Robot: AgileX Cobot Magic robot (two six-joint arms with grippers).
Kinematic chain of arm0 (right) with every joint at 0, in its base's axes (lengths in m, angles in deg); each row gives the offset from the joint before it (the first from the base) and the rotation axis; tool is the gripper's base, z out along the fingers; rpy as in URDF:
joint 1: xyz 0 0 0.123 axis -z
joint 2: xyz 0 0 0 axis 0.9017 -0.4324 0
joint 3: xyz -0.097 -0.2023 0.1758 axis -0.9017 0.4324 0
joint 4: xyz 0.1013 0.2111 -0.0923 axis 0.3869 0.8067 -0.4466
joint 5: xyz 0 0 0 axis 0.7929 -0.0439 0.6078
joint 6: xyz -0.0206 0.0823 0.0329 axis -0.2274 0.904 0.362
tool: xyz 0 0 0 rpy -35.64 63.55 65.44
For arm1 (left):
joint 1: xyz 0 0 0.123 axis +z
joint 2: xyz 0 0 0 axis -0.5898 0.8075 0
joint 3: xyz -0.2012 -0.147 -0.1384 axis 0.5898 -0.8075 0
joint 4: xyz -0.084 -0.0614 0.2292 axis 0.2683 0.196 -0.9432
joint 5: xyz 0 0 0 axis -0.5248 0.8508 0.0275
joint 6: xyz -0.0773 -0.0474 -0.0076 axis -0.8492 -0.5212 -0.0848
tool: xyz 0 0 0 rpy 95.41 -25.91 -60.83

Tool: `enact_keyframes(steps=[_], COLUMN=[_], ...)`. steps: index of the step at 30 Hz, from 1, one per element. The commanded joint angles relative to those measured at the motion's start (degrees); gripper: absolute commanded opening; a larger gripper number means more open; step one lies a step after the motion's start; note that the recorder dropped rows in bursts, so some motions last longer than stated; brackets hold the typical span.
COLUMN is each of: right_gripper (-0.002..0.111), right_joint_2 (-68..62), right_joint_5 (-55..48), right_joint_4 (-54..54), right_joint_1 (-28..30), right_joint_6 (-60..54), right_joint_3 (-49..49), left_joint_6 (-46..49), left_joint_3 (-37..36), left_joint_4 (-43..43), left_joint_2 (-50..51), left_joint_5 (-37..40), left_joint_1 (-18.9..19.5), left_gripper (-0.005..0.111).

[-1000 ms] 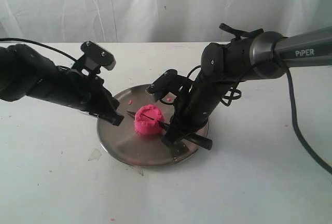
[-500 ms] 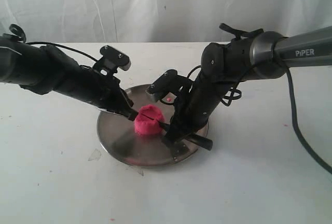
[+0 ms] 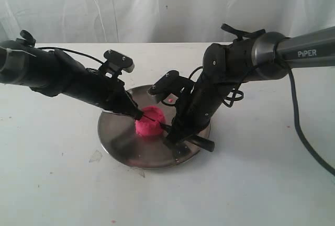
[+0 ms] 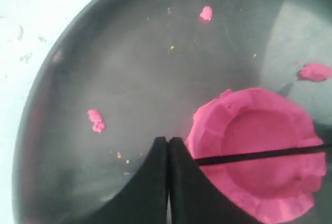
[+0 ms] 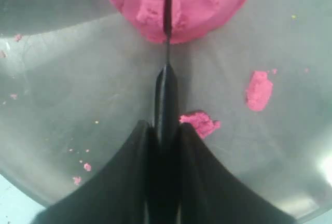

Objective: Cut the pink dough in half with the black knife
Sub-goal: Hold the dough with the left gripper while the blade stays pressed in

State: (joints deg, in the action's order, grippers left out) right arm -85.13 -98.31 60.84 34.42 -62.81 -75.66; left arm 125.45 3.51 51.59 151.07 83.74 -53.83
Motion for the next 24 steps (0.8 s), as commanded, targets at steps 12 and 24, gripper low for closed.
enact_keyframes(steps=[12,24], right_gripper=[0.000,0.000], right_joint_2=[-0.1,-0.1], right_joint_5=[-0.3,-0.8], right_joint_4=[0.3,0.3], right_joint_1=[0.1,0.1], right_joint_6=[-0.1,-0.1], right_joint_3=[-0.1,-0.1], left_joint_6=[1.2,1.2], left_joint_3=[2.2,2.2], left_joint_4=[3.2,3.2], left_joint_2=[3.1,0.2], left_joint_5=[4.7,3.4], left_joint_1=[-0.2,-0.2], left_gripper=[0.000,0.000])
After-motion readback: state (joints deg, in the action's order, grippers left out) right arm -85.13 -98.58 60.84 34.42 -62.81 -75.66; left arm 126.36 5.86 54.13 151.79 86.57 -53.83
